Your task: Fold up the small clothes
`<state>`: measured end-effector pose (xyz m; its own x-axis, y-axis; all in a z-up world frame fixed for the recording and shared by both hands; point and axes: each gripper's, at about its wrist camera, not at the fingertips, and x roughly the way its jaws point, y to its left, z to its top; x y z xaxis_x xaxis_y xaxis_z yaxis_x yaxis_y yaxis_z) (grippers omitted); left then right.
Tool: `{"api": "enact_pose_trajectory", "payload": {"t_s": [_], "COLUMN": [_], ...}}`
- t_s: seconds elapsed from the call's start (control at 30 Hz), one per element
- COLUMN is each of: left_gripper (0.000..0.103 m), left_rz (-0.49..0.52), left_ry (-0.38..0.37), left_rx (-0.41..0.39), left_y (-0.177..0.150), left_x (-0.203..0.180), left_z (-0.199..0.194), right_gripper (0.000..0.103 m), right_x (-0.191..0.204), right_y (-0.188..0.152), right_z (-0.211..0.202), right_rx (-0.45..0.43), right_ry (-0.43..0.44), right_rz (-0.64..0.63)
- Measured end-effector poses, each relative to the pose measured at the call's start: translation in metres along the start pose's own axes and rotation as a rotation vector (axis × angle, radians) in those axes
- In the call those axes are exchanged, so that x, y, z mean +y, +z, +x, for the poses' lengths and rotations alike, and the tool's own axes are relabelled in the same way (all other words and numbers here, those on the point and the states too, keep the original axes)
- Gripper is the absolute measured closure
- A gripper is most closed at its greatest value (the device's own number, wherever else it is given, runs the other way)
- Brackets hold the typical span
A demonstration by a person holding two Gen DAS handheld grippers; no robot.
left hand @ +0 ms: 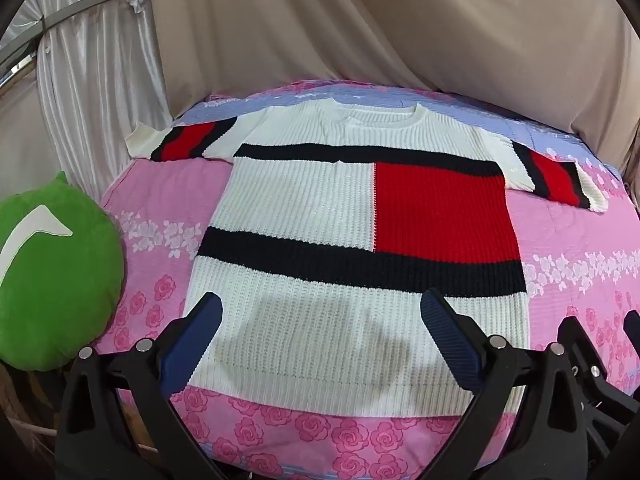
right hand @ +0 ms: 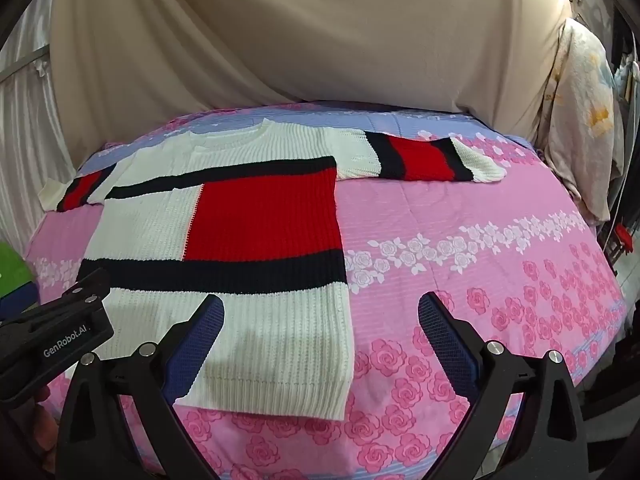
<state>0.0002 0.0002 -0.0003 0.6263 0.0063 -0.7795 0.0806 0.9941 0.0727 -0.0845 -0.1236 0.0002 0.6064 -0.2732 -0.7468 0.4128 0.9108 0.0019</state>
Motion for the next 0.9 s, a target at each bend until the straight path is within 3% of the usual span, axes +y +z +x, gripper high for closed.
{"api": "enact_pose_trajectory", "payload": {"t_s": [0.13, 0.9], "left_gripper": [0.006, 0.006], "left_rz": [-0.003, 0.042], "left_ry": [-0.001, 0.000], "left_rx": [0.013, 0.002], "left_y": [0.000, 0.002], "left_x": [0.002, -0.015], "left_z": [0.003, 0.006], "right_gripper": [0.007, 0.007], "right_x": [0.014, 0.002], "right_y": [0.007, 0.004], "right_z": [0.005, 0.010], "right_rx": [-0.015, -0.017], "right_ry": [-0.031, -0.014], "right_rz": [-0.045, -0.020]}}
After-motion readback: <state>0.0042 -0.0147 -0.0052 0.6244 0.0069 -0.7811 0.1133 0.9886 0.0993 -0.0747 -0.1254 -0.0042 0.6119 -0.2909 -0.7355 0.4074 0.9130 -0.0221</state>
